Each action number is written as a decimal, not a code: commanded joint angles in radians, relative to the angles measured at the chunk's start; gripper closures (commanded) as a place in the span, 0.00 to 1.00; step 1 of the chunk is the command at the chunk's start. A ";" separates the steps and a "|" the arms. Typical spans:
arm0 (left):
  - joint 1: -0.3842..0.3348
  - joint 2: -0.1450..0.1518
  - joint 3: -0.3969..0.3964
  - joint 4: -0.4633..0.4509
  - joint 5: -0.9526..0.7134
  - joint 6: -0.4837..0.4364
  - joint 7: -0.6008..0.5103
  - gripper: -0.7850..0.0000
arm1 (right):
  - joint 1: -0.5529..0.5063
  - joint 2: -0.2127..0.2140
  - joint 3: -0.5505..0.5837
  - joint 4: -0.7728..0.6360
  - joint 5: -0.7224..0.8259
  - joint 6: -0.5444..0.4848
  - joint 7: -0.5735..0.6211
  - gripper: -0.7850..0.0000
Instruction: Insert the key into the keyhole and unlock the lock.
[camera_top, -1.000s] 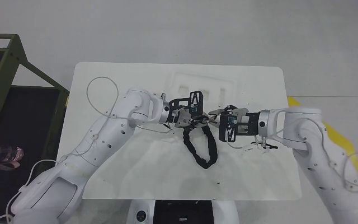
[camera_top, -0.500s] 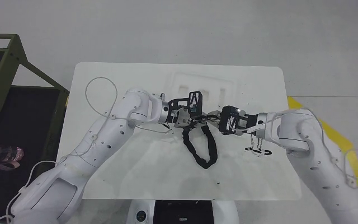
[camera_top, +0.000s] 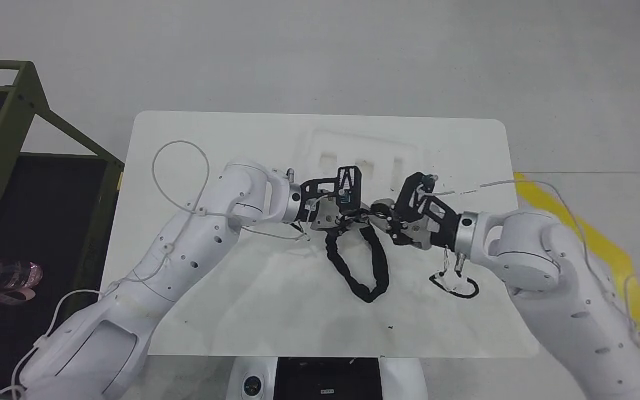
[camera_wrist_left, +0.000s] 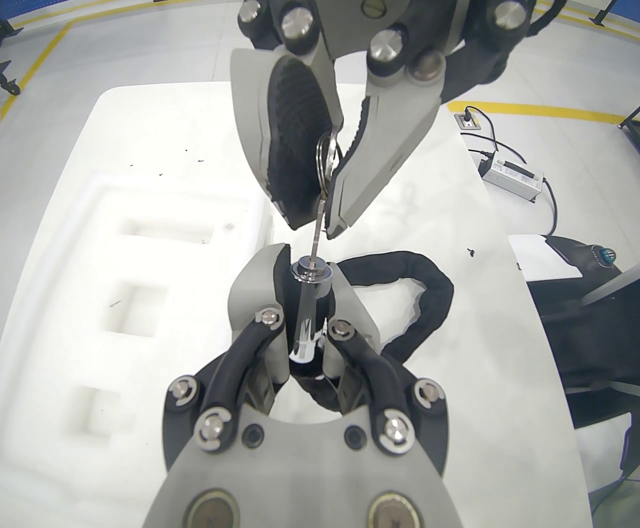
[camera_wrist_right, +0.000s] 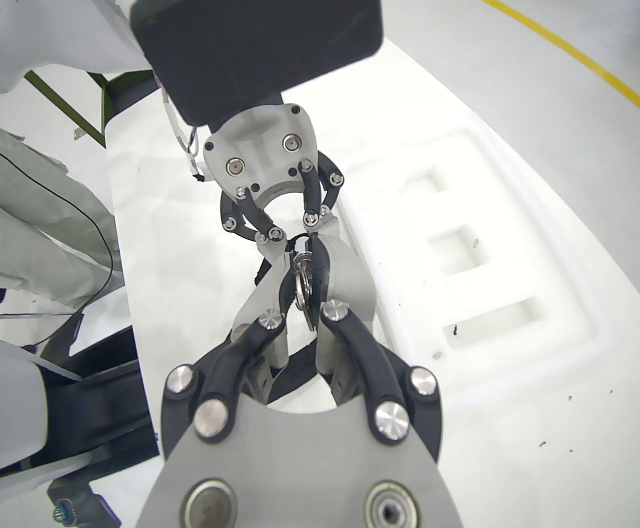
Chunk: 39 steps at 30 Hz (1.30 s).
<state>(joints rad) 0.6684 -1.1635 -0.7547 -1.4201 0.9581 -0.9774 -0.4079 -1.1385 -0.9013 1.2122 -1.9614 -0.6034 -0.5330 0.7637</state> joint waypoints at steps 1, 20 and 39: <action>0.000 0.001 -0.002 -0.005 -0.001 0.000 -0.004 1.00 | -0.012 0.001 0.008 -0.008 0.019 0.035 0.005 0.71; 0.040 0.026 -0.091 -0.076 -0.045 -0.002 0.007 1.00 | -0.158 0.005 0.079 0.036 -0.022 -0.016 -0.192 0.34; 0.044 0.023 -0.103 -0.073 -0.105 -0.003 0.056 1.00 | -0.061 -0.050 -0.100 0.181 -0.091 0.016 -0.407 1.00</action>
<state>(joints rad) 0.7110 -1.1404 -0.8556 -1.4956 0.8542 -0.9810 -0.3537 -1.2024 -0.9502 1.1144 -1.7847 -0.6920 -0.5178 0.3567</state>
